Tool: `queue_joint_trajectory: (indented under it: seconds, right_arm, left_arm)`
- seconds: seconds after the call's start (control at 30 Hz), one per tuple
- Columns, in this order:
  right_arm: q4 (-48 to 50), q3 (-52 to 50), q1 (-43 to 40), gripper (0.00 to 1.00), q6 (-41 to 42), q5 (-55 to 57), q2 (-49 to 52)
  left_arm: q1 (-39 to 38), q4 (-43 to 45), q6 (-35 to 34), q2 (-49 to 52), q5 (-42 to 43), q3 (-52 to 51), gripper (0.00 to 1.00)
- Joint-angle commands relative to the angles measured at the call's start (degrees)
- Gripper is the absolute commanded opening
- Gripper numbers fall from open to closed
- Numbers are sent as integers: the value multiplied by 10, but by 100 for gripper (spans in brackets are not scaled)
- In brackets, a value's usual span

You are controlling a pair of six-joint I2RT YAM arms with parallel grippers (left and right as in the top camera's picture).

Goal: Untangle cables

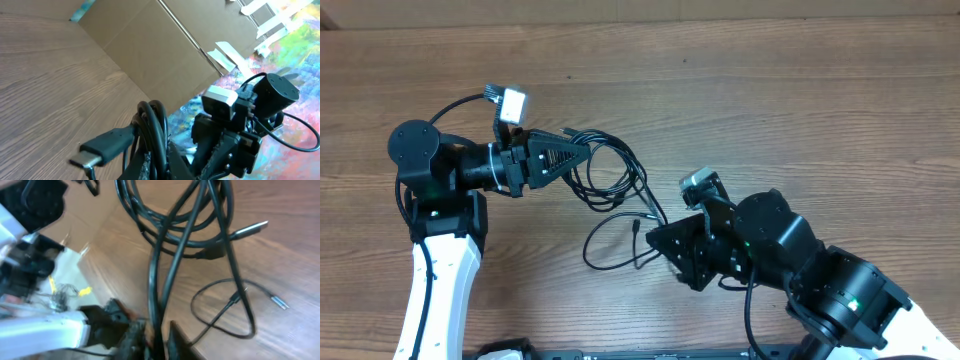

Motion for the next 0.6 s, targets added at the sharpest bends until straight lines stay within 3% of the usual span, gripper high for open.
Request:
queue_joint_trajectory:
  seconds: [0.0,0.17,0.43,0.57]
  right_arm:
    - [-7,11,-4,28,-2,86,17]
    - [-5,11,-4,71,-2,111,75]
    - [23,11,-4,81,-27,113,175]
    - [57,11,-4,81,-34,181,205]
  left_arm:
    - [-1,1,-10,0,0,6,4]
    - [-1,0,-58,0,1,6,4]
    - [-2,0,-74,0,2,6,4]
    - [-2,0,-84,0,9,6,4]
